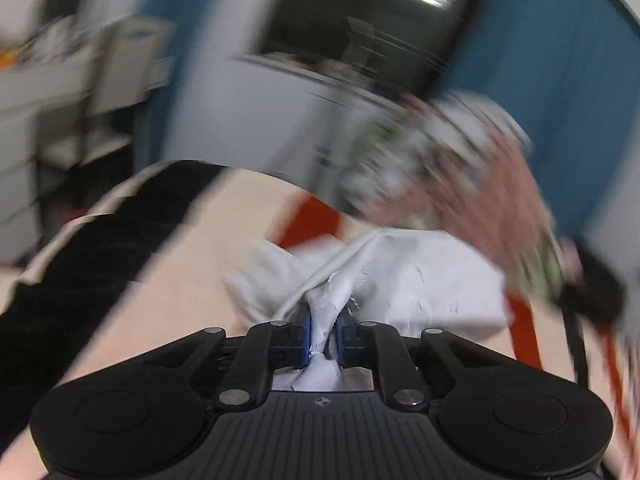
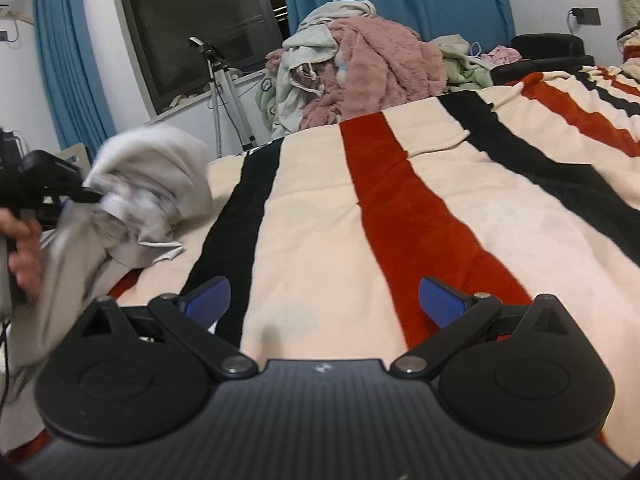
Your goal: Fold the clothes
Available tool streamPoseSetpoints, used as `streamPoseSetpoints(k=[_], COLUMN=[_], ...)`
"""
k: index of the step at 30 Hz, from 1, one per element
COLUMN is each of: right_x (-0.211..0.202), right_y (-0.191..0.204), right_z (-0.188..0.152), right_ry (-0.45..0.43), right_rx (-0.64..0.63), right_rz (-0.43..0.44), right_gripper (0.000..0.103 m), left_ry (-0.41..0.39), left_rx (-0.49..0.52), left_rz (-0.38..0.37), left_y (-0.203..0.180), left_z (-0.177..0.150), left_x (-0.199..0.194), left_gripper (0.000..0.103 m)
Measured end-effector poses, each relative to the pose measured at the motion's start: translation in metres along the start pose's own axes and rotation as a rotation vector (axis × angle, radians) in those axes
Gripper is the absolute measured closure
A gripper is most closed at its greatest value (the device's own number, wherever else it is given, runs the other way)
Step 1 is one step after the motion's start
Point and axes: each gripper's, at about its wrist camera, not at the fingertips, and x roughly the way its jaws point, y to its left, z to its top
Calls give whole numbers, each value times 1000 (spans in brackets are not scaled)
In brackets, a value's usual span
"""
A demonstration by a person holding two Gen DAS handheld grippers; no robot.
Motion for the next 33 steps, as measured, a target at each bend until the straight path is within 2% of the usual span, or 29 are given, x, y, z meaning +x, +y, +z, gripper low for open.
streamPoseSetpoints(k=[3,4,6,7,8,9,11,14,16,18,19,21,23,24,25,27,31,33], right_x=[3,3,1,0,-2,-3,-7,-12,-17,-25,-30,-36,-40,-37,-32,-20,14,34], right_y=[3,4,9,11,13,16,21,31,39,46,50,56,60,63,71,86,129,156], right_z=[-2,-3,-3,-2,-2,-2,-2,-4,-7,-9,-11,-12,-12,-12,-10,-3,12,23], right_ry=[-4,-8,-23,-36,-48,-59,-73,-83,-84,-87,-85,-70,-53,-40,-19,-2,20,15], right_rx=[-10,-15,-30,-41,-52,-62,-86,-133,-177,-214,-238,-255,-253,-246,-249,-251,-272,-307], right_rz=[20,27,43,53,65,78,115,160,186,192,193,203,216,225,235,267,375,432], right_gripper=[0,0,0,0,0,0,0,0,0,0,0,4,10,17,30,32,33,33], left_ry=[-31,-30,-1,8,12,8,-11,-32,-9,27,34,42,51,47,43,34,30,25], left_rx=[-51,-49,-32,-17,8,47,132,216,219,167,133,110,177,218,258,295,325,303], left_rz=[180,218,230,226,216,209,215,196,152,119,97,61,76,98,120,143,191,226], left_y=[47,64,89,99,104,105,97,77,66,58,54,48,38,33,28,25,32,44], left_z=[20,22,22,21,18,15,-4,-41,-64,-82,-91,-108,-117,-120,-123,-123,-119,-116], left_x=[8,9,3,-7,-18,-32,-67,-126,-156,-179,-190,-198,-185,-177,-169,-151,-121,-109], left_gripper=[93,92,87,82,67,59,36,22,21,21,18,15,16,17,19,20,32,51])
